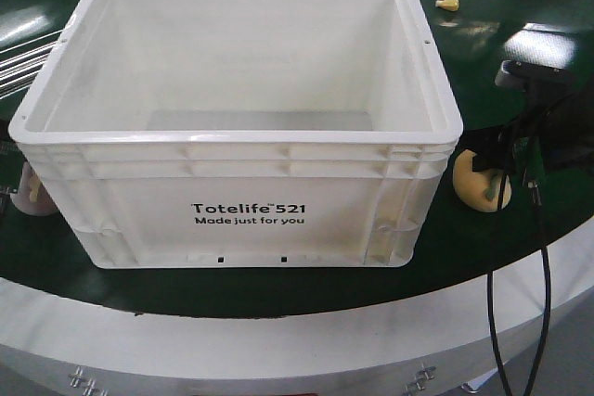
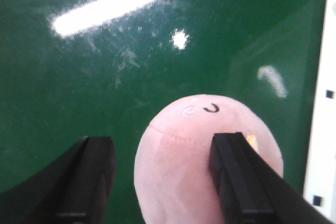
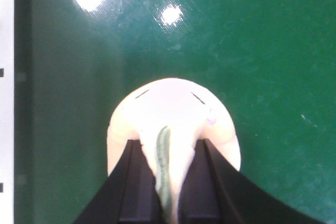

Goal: Place moving items into box and shelve
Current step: 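Close both grippers on the plush buns and lift them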

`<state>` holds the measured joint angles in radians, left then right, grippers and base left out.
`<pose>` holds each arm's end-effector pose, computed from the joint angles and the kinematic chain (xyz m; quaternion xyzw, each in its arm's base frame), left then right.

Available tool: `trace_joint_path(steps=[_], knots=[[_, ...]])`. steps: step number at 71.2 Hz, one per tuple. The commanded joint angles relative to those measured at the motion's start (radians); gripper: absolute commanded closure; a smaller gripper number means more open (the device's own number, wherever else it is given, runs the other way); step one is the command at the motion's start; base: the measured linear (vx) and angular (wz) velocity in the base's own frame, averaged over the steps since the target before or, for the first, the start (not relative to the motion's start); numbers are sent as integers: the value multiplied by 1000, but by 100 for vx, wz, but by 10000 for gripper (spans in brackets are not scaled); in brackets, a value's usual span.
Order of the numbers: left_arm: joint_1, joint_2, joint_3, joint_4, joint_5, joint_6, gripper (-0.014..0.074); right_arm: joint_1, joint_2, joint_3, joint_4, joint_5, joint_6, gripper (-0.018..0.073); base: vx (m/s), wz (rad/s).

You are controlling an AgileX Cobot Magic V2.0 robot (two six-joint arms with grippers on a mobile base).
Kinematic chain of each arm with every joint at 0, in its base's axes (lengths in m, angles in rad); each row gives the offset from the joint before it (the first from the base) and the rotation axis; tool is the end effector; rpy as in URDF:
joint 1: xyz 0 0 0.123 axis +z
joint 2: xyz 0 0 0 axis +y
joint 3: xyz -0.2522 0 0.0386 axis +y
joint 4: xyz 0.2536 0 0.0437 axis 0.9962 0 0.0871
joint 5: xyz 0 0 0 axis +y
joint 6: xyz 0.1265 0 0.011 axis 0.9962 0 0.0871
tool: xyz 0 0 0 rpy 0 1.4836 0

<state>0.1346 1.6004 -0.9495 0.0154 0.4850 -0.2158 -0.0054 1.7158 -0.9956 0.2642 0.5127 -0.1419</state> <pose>0.3344 0.0462 0.1450 -0.1628 0.9523 -0.0053 0.2581 0.3478 0.0144 0.1186 0.0323 0.9734 0.0717 0.2150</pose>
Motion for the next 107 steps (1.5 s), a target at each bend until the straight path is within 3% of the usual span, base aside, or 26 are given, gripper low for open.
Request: trace_joint_path(steps=[1,14,22,27,44,66,107], knots=[[1,-10,-30,-8,-28,-6,79,0,-34,-24,4,-8,-11,574,0,0],[1,44,-30,-32,-29,-5,81,0,-34,-24,4,-10,-11,574,0,0],[0,71,-30,-62,-27,1,133,0,-34,-24,4,-12,-11,574,0,0],[0,85,-30,-87,-23,17,213,0,-34,-24,4,-15,-11,574,0,0],[0,96,-30,-108,-29,50,626,0,-34,-24,4,-26,-11,574,0,0],[0,80,-48,-108,-53,56,624,0,-39,-34,3,-68,-22,574,0,0],[0,-130,-96,-107,-214,81,622,0,-200,-156,3,-103,-116,571,0,0]])
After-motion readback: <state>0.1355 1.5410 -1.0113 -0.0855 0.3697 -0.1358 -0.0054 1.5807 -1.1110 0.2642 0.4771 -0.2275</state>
